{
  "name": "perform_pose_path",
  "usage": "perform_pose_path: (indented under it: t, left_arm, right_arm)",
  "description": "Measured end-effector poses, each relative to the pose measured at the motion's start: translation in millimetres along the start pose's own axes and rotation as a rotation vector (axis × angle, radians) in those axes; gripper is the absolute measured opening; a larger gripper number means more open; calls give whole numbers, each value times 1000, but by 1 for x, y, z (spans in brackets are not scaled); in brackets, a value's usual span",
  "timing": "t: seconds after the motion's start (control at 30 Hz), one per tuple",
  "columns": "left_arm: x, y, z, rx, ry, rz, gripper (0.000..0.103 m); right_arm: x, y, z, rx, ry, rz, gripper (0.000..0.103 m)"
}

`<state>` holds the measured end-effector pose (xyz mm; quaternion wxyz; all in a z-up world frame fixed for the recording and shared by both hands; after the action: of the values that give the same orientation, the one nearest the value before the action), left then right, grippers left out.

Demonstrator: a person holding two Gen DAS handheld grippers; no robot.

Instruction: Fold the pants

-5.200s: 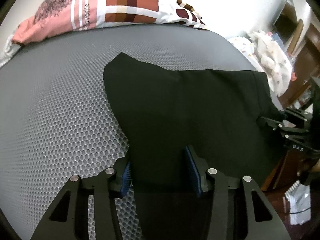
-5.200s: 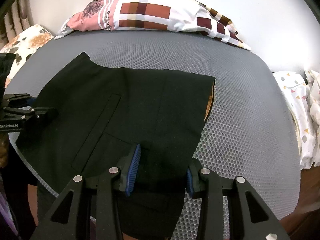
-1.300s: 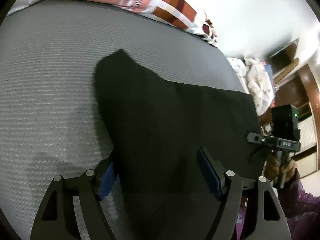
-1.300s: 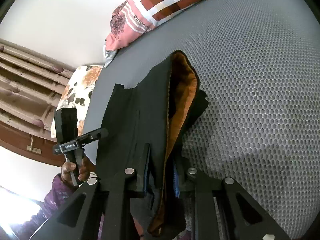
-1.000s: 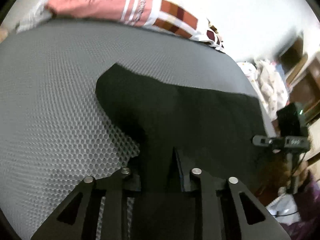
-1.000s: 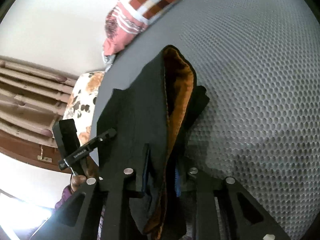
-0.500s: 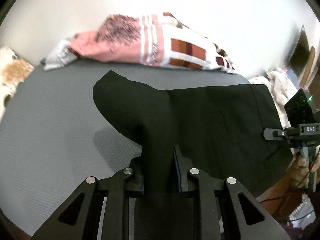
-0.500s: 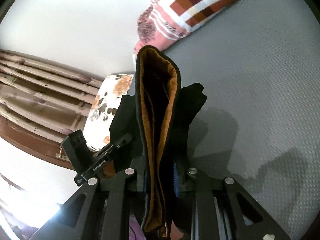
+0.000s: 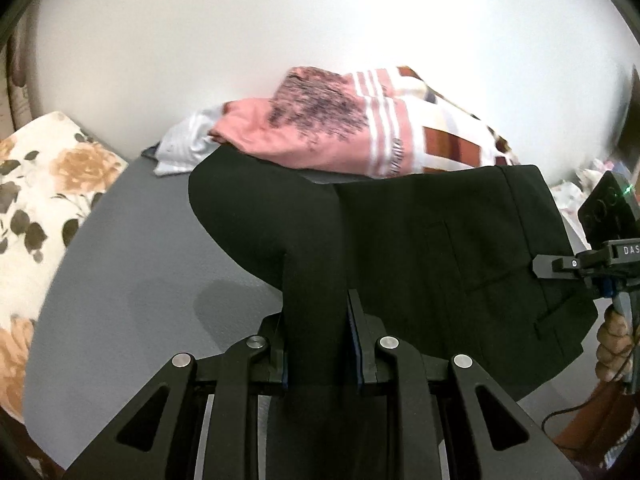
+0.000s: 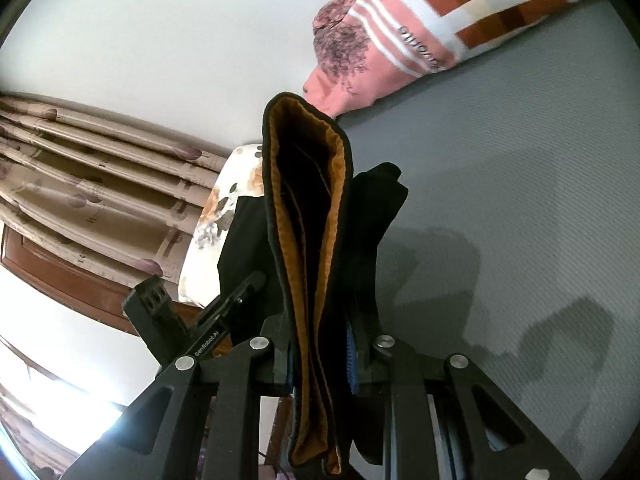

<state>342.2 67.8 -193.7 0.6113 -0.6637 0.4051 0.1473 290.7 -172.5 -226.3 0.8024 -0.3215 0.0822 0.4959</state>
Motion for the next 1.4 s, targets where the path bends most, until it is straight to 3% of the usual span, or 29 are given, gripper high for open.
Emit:
perform_pose_path:
  t: [0.63, 1.13, 1.23, 1.4]
  left_arm:
    - [69, -70, 91, 1, -123, -42, 22]
    - [117, -76, 124, 9, -175, -25, 22]
    - [122, -73, 127, 12, -183, -22, 24]
    - [128, -65, 135, -10, -217, -32, 31]
  right_arm:
    - [90, -70, -2, -16, -35, 17, 19]
    - [128, -88, -30, -2, 7, 26, 18]
    - [134, -91, -33, -12, 26, 27, 18]
    - [142, -88, -38, -119, 161, 33, 18]
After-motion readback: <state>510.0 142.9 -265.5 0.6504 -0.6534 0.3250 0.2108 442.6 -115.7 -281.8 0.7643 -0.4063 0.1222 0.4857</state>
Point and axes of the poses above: each gripper's, at about its wrist camera, not at the fingertips, and x roughly the way its jaws point, z to its left, y to its underside, the point moved 7 cm from there along x, roughly the way its jaws point, and after that the axes turned 8 degrees about -x, right-handed, at the moved point
